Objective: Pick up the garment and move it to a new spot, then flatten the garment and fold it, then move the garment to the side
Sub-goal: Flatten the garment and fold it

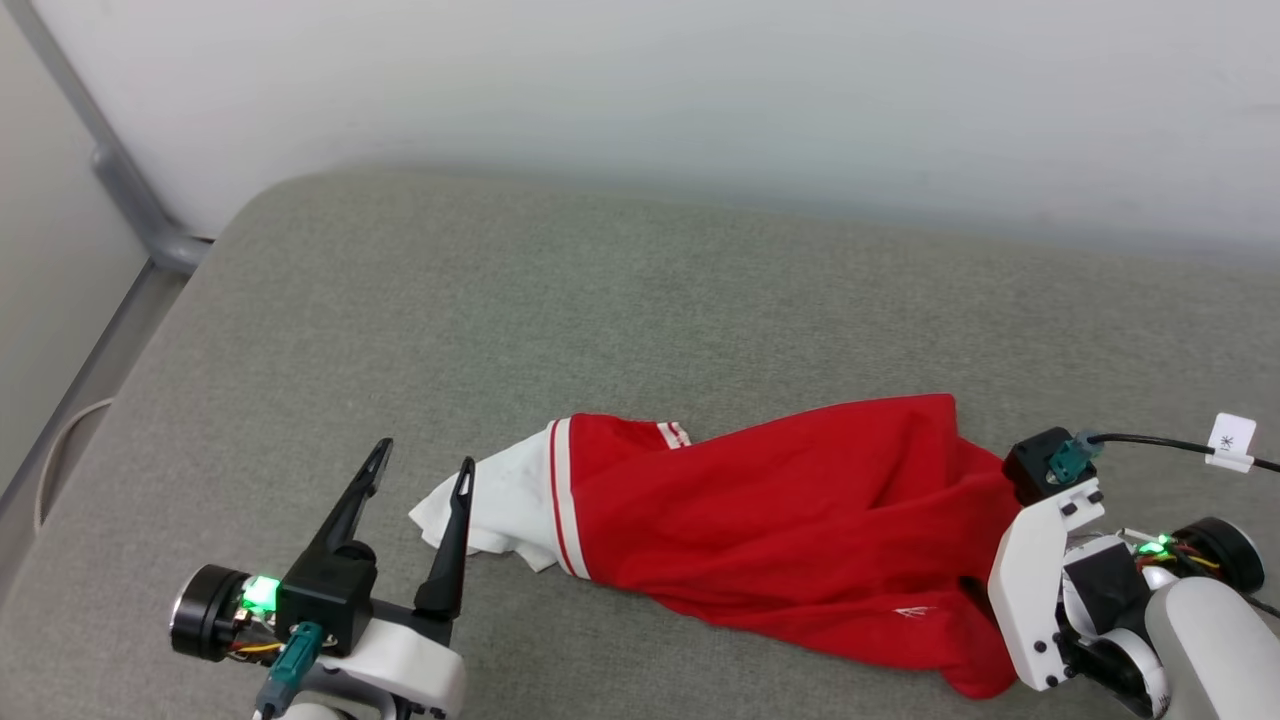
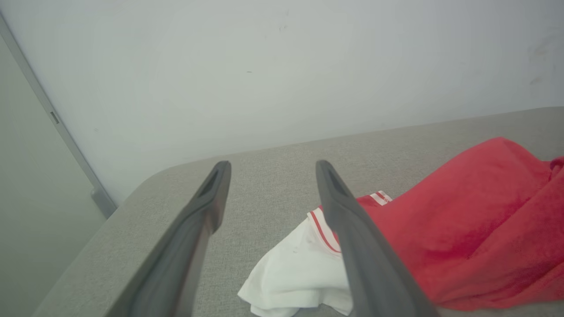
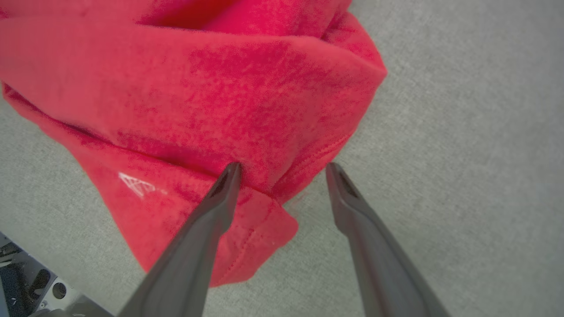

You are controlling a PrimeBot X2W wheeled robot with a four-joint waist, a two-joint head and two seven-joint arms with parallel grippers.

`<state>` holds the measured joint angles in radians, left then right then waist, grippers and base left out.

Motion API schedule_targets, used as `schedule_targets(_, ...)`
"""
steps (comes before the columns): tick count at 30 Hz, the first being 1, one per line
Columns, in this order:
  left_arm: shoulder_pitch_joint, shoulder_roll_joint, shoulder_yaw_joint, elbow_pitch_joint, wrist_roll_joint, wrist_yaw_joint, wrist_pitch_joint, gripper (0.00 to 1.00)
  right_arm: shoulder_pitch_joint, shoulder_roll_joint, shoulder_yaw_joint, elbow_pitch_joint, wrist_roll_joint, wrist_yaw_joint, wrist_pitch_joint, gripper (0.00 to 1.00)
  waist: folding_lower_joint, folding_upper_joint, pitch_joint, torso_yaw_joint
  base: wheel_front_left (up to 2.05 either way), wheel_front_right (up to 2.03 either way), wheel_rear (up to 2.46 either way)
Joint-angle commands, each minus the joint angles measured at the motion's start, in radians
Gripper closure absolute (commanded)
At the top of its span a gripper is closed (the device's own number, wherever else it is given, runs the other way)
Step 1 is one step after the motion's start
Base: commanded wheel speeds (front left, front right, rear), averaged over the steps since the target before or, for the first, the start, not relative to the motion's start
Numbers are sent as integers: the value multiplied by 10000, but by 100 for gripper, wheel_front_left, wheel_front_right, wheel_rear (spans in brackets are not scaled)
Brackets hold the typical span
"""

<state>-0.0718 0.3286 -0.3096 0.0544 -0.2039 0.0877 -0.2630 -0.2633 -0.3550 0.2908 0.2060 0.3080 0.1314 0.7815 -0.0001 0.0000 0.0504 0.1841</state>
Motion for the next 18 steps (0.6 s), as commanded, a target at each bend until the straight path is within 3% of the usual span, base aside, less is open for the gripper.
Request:
schedule_targets(1, -118, -117, 43, -37, 71, -42, -24, 0, -125, -9, 3, 117, 188, -14, 126, 0, 1, 0, 162, 172, 0, 0, 0)
schedule_targets(11, -357, -534, 227, 208, 358, -419, -25, 0, -364, -203, 731, 1820, 889, -9, 142, 0, 1, 0, 604, 731, 0, 0, 0)
schedule_targets(12, -348, -571, 255, 251, 387, -438, -25, 0, -313, -222, 827, 2023, 944, -9, 173, 4, 1, 0, 601, 754, 0, 0, 0)
schedule_targets(13, -335, -605, 284, 284, 419, -464, -25, 0, -255, -254, 900, 2182, 966, -9, 180, 98, 1, 0, 590, 768, 0, 0, 0)
schedule_targets(18, -126, -677, 478, 381, 492, -512, -25, 0, -169, -557, 544, 2410, 875, -15, -97, 100, 1, 0, 437, 590, 0, 0, 0)
